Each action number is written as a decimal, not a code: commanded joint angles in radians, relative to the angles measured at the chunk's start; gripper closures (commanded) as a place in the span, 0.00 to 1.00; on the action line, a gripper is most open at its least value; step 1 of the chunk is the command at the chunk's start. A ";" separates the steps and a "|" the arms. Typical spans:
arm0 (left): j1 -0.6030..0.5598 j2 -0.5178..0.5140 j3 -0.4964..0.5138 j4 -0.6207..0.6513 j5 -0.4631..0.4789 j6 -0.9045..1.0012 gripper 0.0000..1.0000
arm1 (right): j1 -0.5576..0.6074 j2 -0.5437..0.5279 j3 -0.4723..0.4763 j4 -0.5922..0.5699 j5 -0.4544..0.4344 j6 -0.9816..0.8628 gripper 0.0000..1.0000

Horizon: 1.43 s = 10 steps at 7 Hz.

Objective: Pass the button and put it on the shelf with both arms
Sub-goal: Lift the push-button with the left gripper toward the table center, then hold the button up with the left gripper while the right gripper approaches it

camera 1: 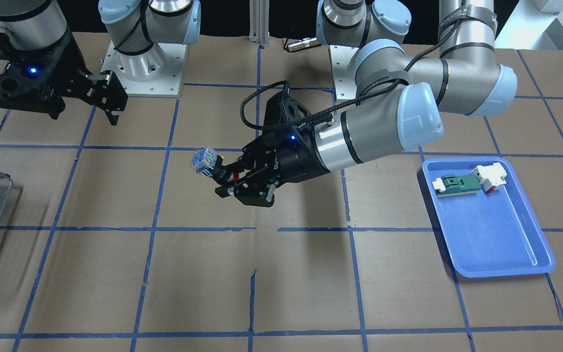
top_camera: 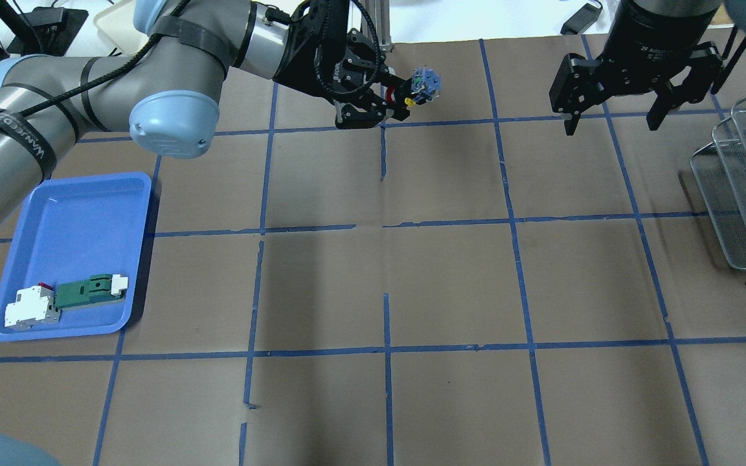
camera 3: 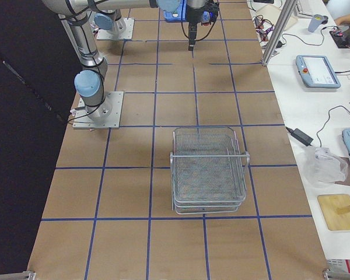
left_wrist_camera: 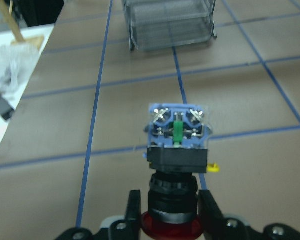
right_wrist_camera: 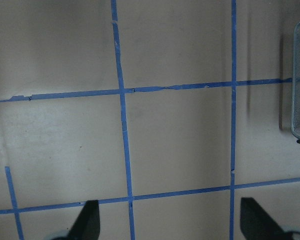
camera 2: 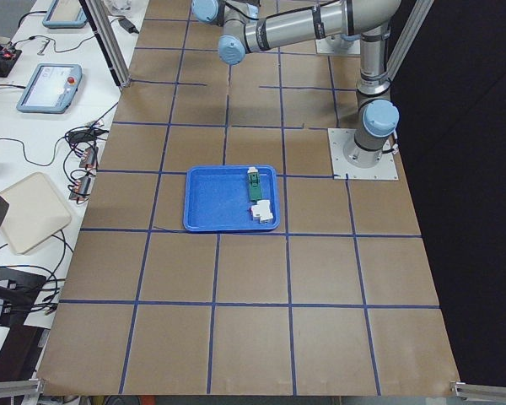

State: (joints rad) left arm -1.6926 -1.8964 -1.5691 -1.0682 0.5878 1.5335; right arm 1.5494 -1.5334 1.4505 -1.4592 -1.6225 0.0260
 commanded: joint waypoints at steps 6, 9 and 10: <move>-0.048 0.039 -0.009 0.050 -0.043 -0.056 1.00 | -0.092 -0.066 -0.006 0.025 0.273 -0.889 0.00; -0.047 0.043 -0.015 0.062 -0.042 -0.062 1.00 | -0.089 -0.128 -0.004 -0.010 0.487 -1.303 0.00; -0.047 0.048 -0.014 0.062 -0.045 -0.064 1.00 | -0.075 -0.149 0.007 -0.024 0.496 -1.433 0.00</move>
State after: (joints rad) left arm -1.7396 -1.8533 -1.5842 -1.0071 0.5449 1.4720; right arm 1.4630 -1.6607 1.4487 -1.4627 -1.1668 -1.2579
